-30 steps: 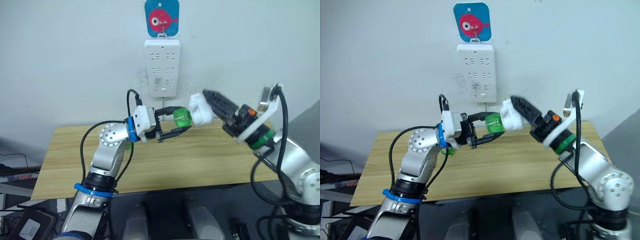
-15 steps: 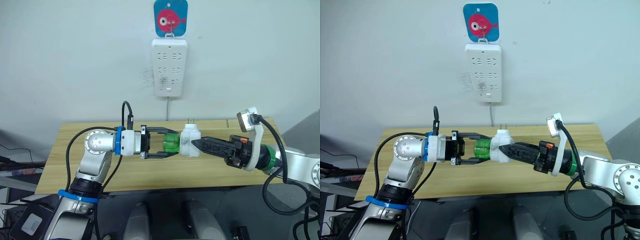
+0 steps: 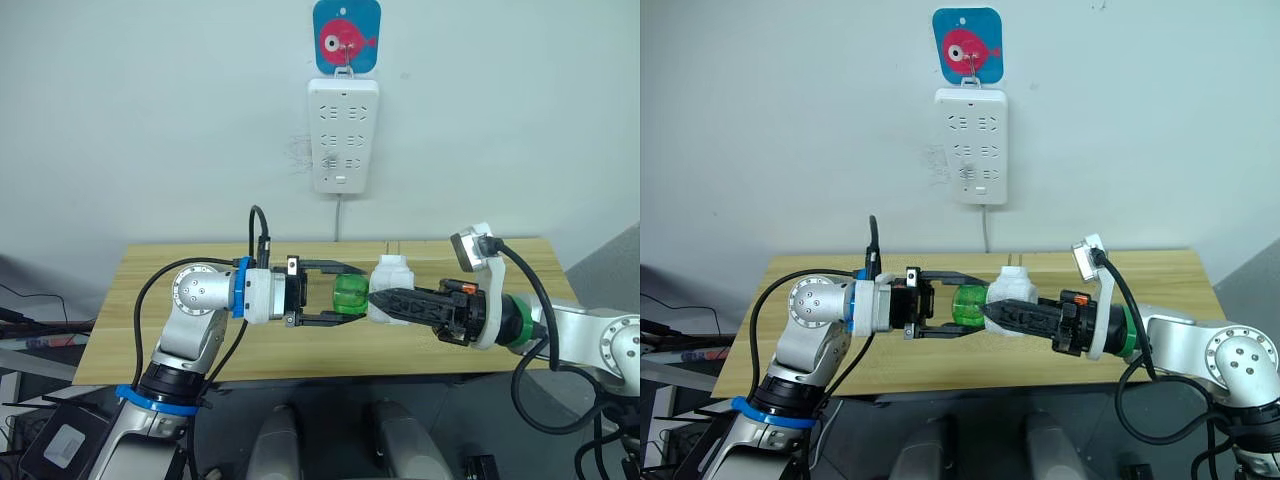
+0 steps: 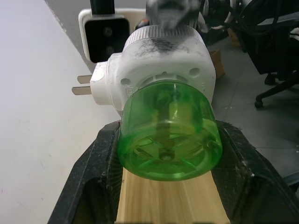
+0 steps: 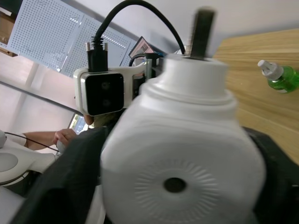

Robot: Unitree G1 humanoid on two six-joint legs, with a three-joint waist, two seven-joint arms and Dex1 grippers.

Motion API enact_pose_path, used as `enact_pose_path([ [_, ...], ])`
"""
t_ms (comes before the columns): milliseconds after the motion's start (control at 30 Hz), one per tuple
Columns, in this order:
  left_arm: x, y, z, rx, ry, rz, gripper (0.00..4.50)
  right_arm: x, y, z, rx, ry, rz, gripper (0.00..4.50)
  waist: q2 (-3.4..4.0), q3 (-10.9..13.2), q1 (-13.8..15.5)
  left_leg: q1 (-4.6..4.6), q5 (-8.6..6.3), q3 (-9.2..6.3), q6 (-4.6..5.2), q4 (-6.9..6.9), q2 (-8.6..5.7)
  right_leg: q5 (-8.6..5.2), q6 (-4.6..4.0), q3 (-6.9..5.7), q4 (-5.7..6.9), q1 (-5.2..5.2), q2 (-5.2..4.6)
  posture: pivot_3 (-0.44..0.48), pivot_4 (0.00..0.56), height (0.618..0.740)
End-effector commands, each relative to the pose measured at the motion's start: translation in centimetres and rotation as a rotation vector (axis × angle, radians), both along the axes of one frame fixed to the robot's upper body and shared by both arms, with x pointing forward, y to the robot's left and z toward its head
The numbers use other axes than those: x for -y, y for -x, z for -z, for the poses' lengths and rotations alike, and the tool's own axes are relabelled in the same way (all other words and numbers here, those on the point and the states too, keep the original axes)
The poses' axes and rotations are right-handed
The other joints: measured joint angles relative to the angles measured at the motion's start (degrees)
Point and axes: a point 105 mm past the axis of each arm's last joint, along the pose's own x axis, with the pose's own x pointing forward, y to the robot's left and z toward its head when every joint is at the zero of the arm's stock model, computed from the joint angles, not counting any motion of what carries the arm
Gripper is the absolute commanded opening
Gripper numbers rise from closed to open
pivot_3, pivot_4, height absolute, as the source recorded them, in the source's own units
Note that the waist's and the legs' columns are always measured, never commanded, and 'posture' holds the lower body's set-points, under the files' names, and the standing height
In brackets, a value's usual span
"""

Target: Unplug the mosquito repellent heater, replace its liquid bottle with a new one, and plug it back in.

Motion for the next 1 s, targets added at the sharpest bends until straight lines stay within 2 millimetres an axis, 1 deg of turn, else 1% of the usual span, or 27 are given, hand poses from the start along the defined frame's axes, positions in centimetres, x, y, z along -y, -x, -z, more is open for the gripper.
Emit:
enact_pose_path([
  [33, 0.1, 0.6, -0.4, 0.022, 0.008, 0.024, 2.27, -0.4, 0.9, -1.2, 0.035, -0.049, -0.070, 3.11, 0.00, 0.00, 0.00, 0.00, 0.00, -0.01, 0.00, 0.00, 0.00, 0.00, 0.00, 0.00, 0.00, 0.00, 0.00, -0.045, 0.226, 0.740],
  [133, 0.0, 0.8, -0.1, -0.004, -0.015, 0.044, 2.27, -0.3, 1.1, -1.2, 0.034, -0.047, -0.084, 3.11, 0.00, 0.00, 0.00, 0.00, 0.00, -0.01, 0.00, 0.01, 0.00, 0.00, 0.00, -0.01, 0.00, 0.01, 0.00, -0.046, 0.226, 0.740],
  [200, 0.1, 0.8, -0.1, -0.096, -0.042, 0.050, 2.27, -0.3, 1.3, -1.3, 0.041, -0.040, -0.094, 3.11, 0.00, 0.00, -0.01, 0.00, 0.00, -0.01, 0.00, 0.01, 0.00, 0.00, 0.00, -0.01, 0.00, 0.00, 0.00, -0.048, 0.227, 0.740],
  [233, 0.2, 0.8, 0.0, -0.188, -0.082, 0.053, 2.27, -0.4, 1.3, -1.3, 0.046, -0.037, -0.096, 3.11, 0.00, 0.00, -0.04, 0.00, 0.00, -0.02, 0.00, 0.01, 0.01, 0.00, 0.00, -0.01, 0.01, 0.01, 0.01, -0.048, 0.227, 0.740],
  [300, 0.2, 0.0, 0.2, -0.553, -0.158, 0.001, 2.27, -0.3, 1.5, -1.4, 0.058, -0.017, -0.107, 3.11, -0.01, 0.03, -0.15, 0.00, 0.00, -0.07, 0.00, 0.01, 0.02, -0.04, 0.06, -0.04, 0.02, 0.01, 0.01, -0.045, 0.227, 0.740],
  [333, -0.1, -0.1, 0.0, -0.797, -0.182, -0.002, 2.27, -0.3, 1.6, -1.4, 0.062, -0.013, -0.109, 3.10, 0.00, 0.03, -0.16, -0.02, 0.00, -0.14, 0.00, 0.06, 0.06, -0.05, 0.09, -0.08, 0.07, 0.01, 0.02, -0.043, 0.227, 0.740],
  [367, -0.5, 0.1, -0.1, -0.985, -0.221, 0.012, 2.27, -0.4, 1.8, -1.4, 0.072, 0.005, -0.120, 3.10, 0.00, 0.06, -0.22, -0.04, 0.00, -0.19, 0.00, 0.09, 0.06, -0.06, 0.10, -0.12, 0.08, 0.02, 0.02, -0.047, 0.228, 0.740],
  [433, -1.3, 0.5, -0.6, -1.159, -0.274, 0.046, 2.27, -0.5, 2.0, -1.3, 0.082, 0.025, -0.132, 3.09, 0.02, 0.06, -0.27, -0.03, 0.00, -0.37, 0.01, 0.23, 0.07, -0.08, 0.14, -0.29, 0.11, 0.10, 0.04, -0.050, 0.228, 0.740],
  [500, -1.5, 0.2, -1.1, -1.195, -0.272, 0.028, 2.27, -0.5, 2.2, -1.3, 0.092, 0.040, -0.143, 3.09, 0.02, 0.06, -0.25, -0.02, -0.01, -0.38, 0.02, 0.27, 0.02, -0.09, 0.14, -0.33, 0.06, 0.16, 0.09, -0.051, 0.227, 0.740],
  [667, -1.3, -0.4, -1.7, -1.156, -0.208, -0.020, 2.27, -0.5, 1.9, -1.3, 0.089, 0.033, -0.125, 3.09, 0.02, 0.07, -0.09, -0.04, -0.01, -0.38, 0.03, 0.25, 0.04, -0.08, 0.13, -0.33, 0.02, 0.15, 0.10, -0.049, 0.223, 0.740],
  [700, -1.4, -0.9, -1.3, -1.057, -0.195, -0.075, 2.27, -0.4, 1.8, -1.3, 0.084, 0.028, -0.113, 3.08, 0.01, 0.07, -0.08, -0.04, -0.01, -0.38, 0.03, 0.26, 0.04, -0.08, 0.12, -0.33, 0.03, 0.15, 0.10, -0.048, 0.222, 0.740],
  [733, -1.5, -1.2, -0.7, -0.895, -0.192, -0.112, 2.27, -0.3, 1.5, -1.4, 0.081, 0.023, -0.102, 3.07, 0.04, 0.05, -0.11, -0.04, -0.01, -0.38, 0.03, 0.27, 0.04, -0.08, 0.12, -0.33, 0.04, 0.15, 0.10, -0.046, 0.220, 0.740],
  [767, -1.7, -1.5, -0.2, -0.684, -0.187, -0.146, 2.98, -0.2, 1.3, -1.5, 0.077, 0.015, -0.089, 3.07, 0.07, 0.04, -0.12, -0.01, -0.01, -0.33, 0.02, 0.26, 0.04, -0.08, 0.12, -0.26, 0.02, 0.16, 0.09, -0.046, 0.219, 0.740],
  [800, -1.9, -1.0, 0.5, -0.530, -0.205, -0.128, 3.22, -0.1, 1.2, -1.5, 0.074, 0.010, -0.080, 3.07, 0.07, 0.03, -0.11, 0.05, -0.01, -0.23, 0.02, 0.22, 0.02, -0.07, 0.10, -0.16, 0.02, 0.18, 0.04, -0.046, 0.219, 0.740],
  [833, -2.0, -0.6, 1.0, -0.444, -0.218, -0.108, 3.51, -0.1, 1.1, -1.6, 0.073, 0.009, -0.076, 3.07, 0.07, 0.04, -0.09, 0.11, -0.01, -0.15, 0.02, 0.19, 0.03, -0.05, 0.08, -0.08, 0.01, 0.18, 0.03, -0.046, 0.219, 0.740],
  [867, -2.2, -0.3, 1.3, -0.382, -0.216, -0.094, 3.87, 0.0, 1.0, -1.6, 0.073, 0.009, -0.073, 3.07, 0.07, 0.03, -0.05, 0.16, -0.01, -0.05, 0.02, 0.14, 0.03, 0.09, -0.16, -0.03, 0.00, 0.18, 0.02, -0.048, 0.217, 0.740],
  [900, -2.2, -0.3, 0.9, -0.244, -0.153, -0.094, 4.13, 0.0, 1.0, -1.5, 0.072, 0.010, -0.071, 3.07, 0.07, 0.04, 0.17, 0.17, -0.01, -0.04, 0.02, 0.11, 0.04, 0.12, -0.24, -0.03, 0.00, 0.16, 0.02, -0.048, 0.217, 0.740],
  [933, -2.2, -0.1, 0.5, -0.118, -0.099, -0.083, 4.18, 0.0, 1.0, -1.5, 0.071, 0.012, -0.069, 3.07, 0.07, 0.04, 0.41, 0.14, -0.01, -0.08, 0.02, 0.11, 0.05, 0.12, -0.25, -0.08, 0.00, 0.16, 0.02, -0.048, 0.217, 0.740],
  [1000, -2.3, 0.0, -0.1, 0.020, -0.015, -0.107, 4.18, 0.0, 1.0, -1.4, 0.068, 0.011, -0.066, 3.07, 0.05, 0.03, 1.35, 0.10, -0.01, -0.02, 0.02, 0.13, 0.08, 0.11, -0.24, -0.05, -0.04, 0.15, -0.09, -0.047, 0.214, 0.740],
])
